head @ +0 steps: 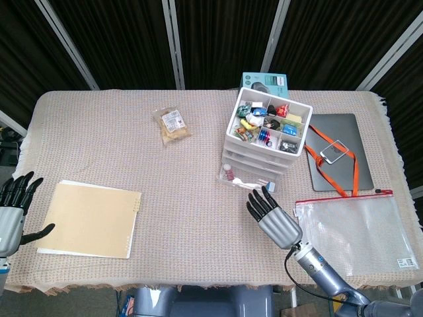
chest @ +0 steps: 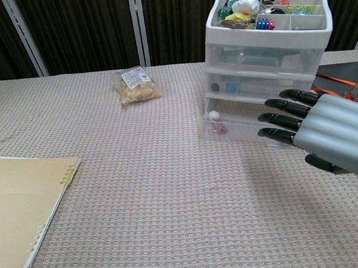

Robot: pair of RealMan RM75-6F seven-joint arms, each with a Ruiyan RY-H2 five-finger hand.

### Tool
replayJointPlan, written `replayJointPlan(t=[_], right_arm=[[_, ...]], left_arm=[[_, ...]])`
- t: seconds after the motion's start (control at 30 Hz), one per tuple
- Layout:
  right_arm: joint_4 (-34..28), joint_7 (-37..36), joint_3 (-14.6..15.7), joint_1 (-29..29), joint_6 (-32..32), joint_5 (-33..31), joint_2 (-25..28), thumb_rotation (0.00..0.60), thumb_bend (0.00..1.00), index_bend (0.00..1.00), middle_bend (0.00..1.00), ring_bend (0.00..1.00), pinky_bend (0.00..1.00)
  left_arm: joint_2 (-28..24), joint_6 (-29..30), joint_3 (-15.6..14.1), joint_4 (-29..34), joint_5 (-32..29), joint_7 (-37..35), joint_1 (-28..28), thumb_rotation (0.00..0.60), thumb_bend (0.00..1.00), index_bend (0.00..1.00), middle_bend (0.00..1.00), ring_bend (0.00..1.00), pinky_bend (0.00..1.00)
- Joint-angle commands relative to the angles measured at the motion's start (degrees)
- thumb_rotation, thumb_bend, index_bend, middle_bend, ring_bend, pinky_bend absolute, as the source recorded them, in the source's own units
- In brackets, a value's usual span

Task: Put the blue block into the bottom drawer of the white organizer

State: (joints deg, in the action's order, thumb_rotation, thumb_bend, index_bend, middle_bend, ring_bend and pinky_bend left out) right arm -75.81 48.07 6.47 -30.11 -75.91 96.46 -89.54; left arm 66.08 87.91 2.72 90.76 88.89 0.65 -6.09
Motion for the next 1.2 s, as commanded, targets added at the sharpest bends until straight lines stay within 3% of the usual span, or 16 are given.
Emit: replayJointPlan(t=[0.03, 0.8, 1.2], right_arm=[[0.9, 2.4, -0.3, -0.1, 2.0, 0.0, -1.1, 0.6, 0.35, 0.17, 0.08, 0.0, 0.09], [10.0, 14.8, -5.2, -0.7, 10.5, -4.6, -9.1, 0.6, 0.35, 0.2, 0.08, 0.0, 0.09], [15.0, 17.3, -10.2, -1.4, 11.6, -9.8, -12.5, 0.6, 0.36, 0.2, 0.08, 0.0, 0.09]], left_arm=[[0.2, 0.4, 0.2, 0.0, -0.1, -0.3, 0.1, 0.6, 0.14, 0.09, 0.0, 0.0, 0.0], [0.4, 0.1, 0.7, 0.1, -1.0, -0.3, 0.0, 0.6, 0.14, 0.09, 0.0, 0.0, 0.0], [0.5, 0.1, 0.8, 0.4, -1.2, -0.2, 0.1, 0.6, 0.14, 0.09, 0.0, 0.0, 0.0]])
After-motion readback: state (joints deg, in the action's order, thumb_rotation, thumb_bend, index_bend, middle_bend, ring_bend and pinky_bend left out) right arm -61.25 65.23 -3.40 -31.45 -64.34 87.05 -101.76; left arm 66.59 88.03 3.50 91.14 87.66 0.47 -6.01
